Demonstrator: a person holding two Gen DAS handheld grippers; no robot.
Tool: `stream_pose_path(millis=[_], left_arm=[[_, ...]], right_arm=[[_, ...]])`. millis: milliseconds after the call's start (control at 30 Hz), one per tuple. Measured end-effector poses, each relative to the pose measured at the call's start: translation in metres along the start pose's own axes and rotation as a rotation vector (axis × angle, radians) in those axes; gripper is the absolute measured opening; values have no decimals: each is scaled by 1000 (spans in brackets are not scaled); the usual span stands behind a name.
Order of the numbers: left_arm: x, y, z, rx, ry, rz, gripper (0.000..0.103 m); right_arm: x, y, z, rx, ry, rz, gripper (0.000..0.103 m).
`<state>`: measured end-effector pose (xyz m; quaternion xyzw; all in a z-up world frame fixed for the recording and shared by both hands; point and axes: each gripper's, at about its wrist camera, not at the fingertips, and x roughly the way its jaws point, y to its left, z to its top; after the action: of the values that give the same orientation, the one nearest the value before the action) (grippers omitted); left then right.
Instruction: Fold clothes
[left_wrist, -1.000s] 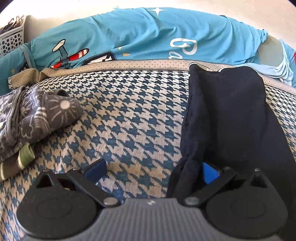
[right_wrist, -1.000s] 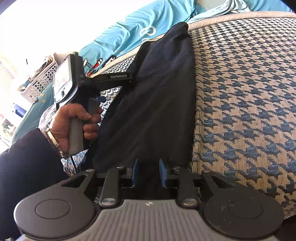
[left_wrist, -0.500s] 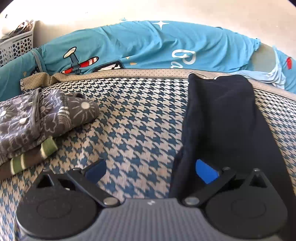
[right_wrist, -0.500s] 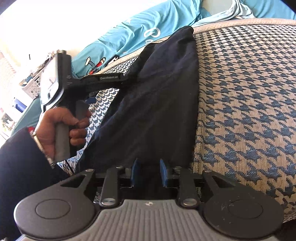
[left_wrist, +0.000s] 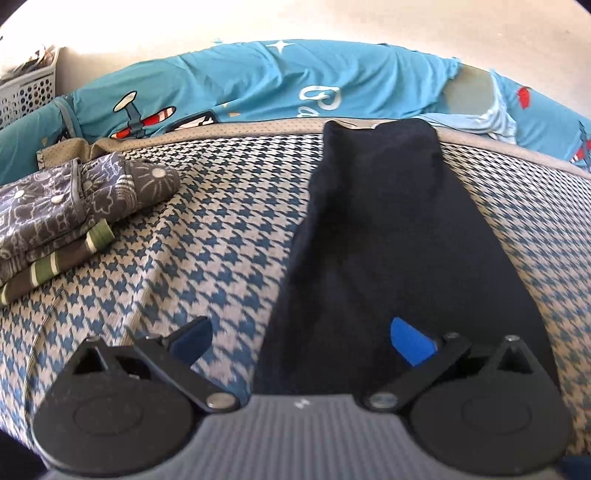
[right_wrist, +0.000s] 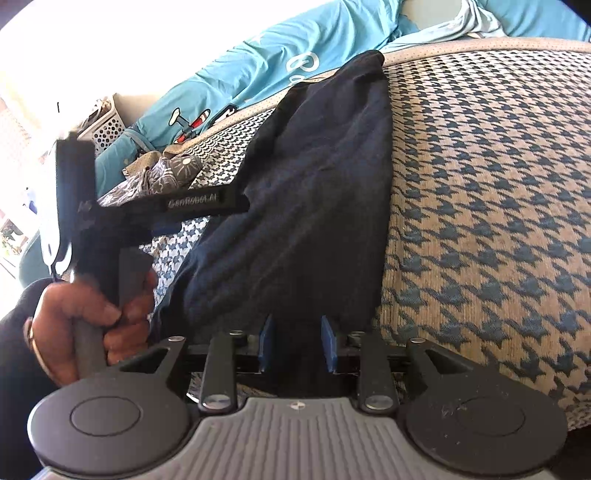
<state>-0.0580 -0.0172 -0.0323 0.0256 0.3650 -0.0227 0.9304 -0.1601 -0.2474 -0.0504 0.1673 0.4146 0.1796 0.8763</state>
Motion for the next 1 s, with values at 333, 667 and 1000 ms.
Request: stream_pose_path(millis=[333,667,1000], left_arm=[[-26,-4,-17,23,-5,-12,103],[-30,-15,-32,81,46,-22,103],[-34,-17,-46,78,89,-40,103]], right_arm=[[-4,12,-11,-105,10,-46,27],[-12,10,-21,-103,49,-65,27],[-14,9,-26,-96,76,-95,27]])
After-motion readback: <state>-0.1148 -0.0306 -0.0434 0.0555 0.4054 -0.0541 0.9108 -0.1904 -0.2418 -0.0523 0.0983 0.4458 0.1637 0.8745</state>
